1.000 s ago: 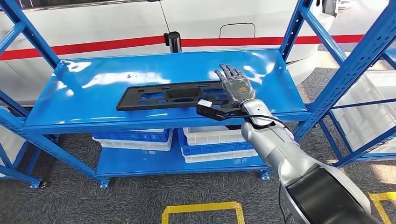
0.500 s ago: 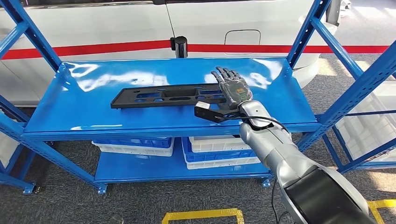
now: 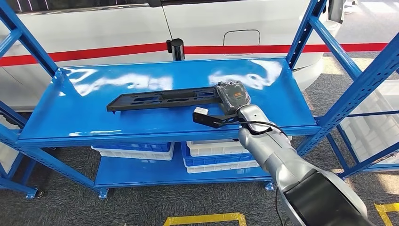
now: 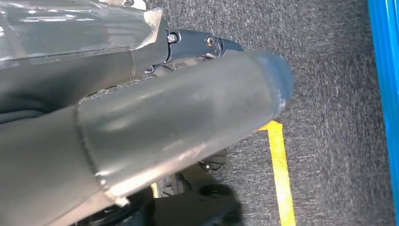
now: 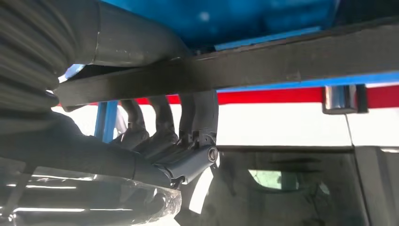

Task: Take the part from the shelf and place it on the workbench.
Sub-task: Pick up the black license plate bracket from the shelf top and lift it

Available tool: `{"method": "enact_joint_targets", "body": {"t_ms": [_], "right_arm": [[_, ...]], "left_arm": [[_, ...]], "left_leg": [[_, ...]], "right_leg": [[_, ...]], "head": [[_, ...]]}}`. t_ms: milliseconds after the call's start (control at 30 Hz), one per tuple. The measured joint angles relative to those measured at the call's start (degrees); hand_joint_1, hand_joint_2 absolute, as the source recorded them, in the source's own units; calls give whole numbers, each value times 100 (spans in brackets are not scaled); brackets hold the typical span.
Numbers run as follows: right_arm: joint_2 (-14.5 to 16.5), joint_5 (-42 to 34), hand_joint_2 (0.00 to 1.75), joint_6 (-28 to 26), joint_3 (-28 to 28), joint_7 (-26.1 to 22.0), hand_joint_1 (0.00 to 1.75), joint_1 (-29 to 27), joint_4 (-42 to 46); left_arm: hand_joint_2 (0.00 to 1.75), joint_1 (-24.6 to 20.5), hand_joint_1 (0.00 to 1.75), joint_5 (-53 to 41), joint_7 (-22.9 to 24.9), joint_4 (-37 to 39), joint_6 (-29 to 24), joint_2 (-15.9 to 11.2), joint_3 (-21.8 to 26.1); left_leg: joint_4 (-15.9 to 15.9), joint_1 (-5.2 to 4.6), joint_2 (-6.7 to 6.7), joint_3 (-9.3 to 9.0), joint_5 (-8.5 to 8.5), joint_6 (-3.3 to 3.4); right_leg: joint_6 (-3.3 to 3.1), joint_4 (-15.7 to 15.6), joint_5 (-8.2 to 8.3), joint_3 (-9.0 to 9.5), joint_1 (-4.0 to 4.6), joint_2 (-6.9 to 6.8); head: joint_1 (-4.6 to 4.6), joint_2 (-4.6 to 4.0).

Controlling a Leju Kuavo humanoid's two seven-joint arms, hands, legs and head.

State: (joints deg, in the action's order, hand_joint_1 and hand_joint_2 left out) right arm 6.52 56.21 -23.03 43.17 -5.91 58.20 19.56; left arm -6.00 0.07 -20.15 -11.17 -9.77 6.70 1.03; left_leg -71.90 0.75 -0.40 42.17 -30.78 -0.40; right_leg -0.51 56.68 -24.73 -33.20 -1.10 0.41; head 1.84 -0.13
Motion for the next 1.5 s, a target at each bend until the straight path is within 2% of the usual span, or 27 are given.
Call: {"method": "enact_joint_targets", "body": {"t_ms": [33, 67, 100, 167, 200, 233, 333, 400, 500, 633, 733, 800, 867, 967, 1067, 1500], "right_arm": [[2, 1, 175, -4, 0, -2, 170, 0, 0], [3, -2, 175, -15, 0, -8, 166, 1, 1], [4, -9, 175, -34, -2, -21, 164, 3, 4], [6, -39, 175, -97, -14, -82, 159, 11, 19], [3, -56, 175, -131, -26, -133, 158, 16, 29], [1, -72, 175, -158, -36, -198, 156, 18, 38], [-11, -117, 175, -195, -58, -429, 154, -14, 72], [-21, -168, 175, -203, -84, -592, 156, -42, 125], [-43, -254, 175, -211, -136, -828, 172, -68, 249], [-141, -416, 175, -304, -175, -1165, 175, -109, 530], [-365, -756, 175, -171, -269, -1480, 175, -56, 1027], [-569, -962, 175, 98, -338, -1549, 175, 63, 1459], [-785, -1087, 175, 381, -389, -1524, 175, 203, 1904], [-1135, -1243, 175, 724, -466, -1464, 175, 336, 2664], [-1353, -1327, 175, 855, -533, -1436, 175, 408, 3134], [-1833, -1550, 175, 871, -720, -1407, 175, 451, 4067]], "left_arm": [[0, 3, 0, 0, -2, 0, 0, 1, 1], [0, 4, 0, 0, -10, 0, -2, -1, 2], [0, 3, 0, 1, -26, 0, -4, -4, 4], [0, -7, 0, 2, -71, 0, -26, -11, 16], [0, -16, 0, 2, -105, -1, -39, -11, 25], [0, -24, 0, 2, -151, -1, -53, -8, 35], [0, -32, 0, 12, -437, -2, -62, 2, 70], [0, -32, 0, 7, -685, -2, -64, 2, 87], [0, -31, 0, -15, -947, -2, -148, 2, 94], [0, -18, 0, -113, -1556, -2, -509, 0, 98], [0, 5, 0, -119, -1639, -1, -481, -9, 110], [87, 35, 0, -113, -1552, 2, -435, -18, 135], [175, 64, 0, -126, -1497, 4, -390, -36, 154], [175, 89, 0, -168, -1426, 7, -301, -55, 162], [175, 97, 0, -192, -1397, 7, -291, -60, 169], [175, 109, 0, -188, -1293, 7, -371, -73, 203]], "left_leg": [[-197, 18, 4, 119, -27, -22], [-162, 35, 11, 123, 60, -35], [100, 52, 18, 9, 240, -40], [936, 66, 30, -411, 613, -34], [1243, 61, 26, -570, 702, -17], [1419, 55, 23, -673, 732, -1], [1475, 0, 6, -723, 732, 40], [1472, -54, -4, -716, 732, 77], [1472, -83, -7, -707, 729, 124], [1469, -97, -9, -692, 730, 161], [1467, -111, -14, -676, 738, 184], [1465, -116, -16, -665, 743, 192], [1465, -118, -17, -662, 745, 195], [1464, -117, -20, -662, 745, 197], [1465, -115, -17, -664, 744, 197], [1465, -110, -19, -662, 745, 198]], "right_leg": [[-4, 1, -6, 6, -1, 0], [-3, 1, -14, 16, -4, 2], [3, 1, -25, 33, -10, 4], [39, 3, -56, 70, -5, 11], [65, 6, -72, 77, 8, 15], [77, 16, -92, 70, 35, 19], [80, 32, -111, 52, 86, 21], [92, 21, -103, 54, 64, 17], [113, -5, -92, 61, 42, 15], [139, -29, -77, 61, 32, 11], [187, -29, -71, 51, 18, 5], [220, -30, -68, 42, 11, 4], [226, -31, -67, 38, 8, 3], [227, -31, -67, 39, 8, -3], [227, -31, -67, 40, 11, -4], [227, -30, -67, 40, 17, -5]], "head": [[1, 0], [2, 0], [1, 0], [1, 0], [-5, 0], [-12, 0], [-31, 0], [-29, 0], [-31, 0], [-31, 0], [-28, 0], [-28, 0], [-28, 0], [-28, 0], [-27, 0], [-29, 0]]}}
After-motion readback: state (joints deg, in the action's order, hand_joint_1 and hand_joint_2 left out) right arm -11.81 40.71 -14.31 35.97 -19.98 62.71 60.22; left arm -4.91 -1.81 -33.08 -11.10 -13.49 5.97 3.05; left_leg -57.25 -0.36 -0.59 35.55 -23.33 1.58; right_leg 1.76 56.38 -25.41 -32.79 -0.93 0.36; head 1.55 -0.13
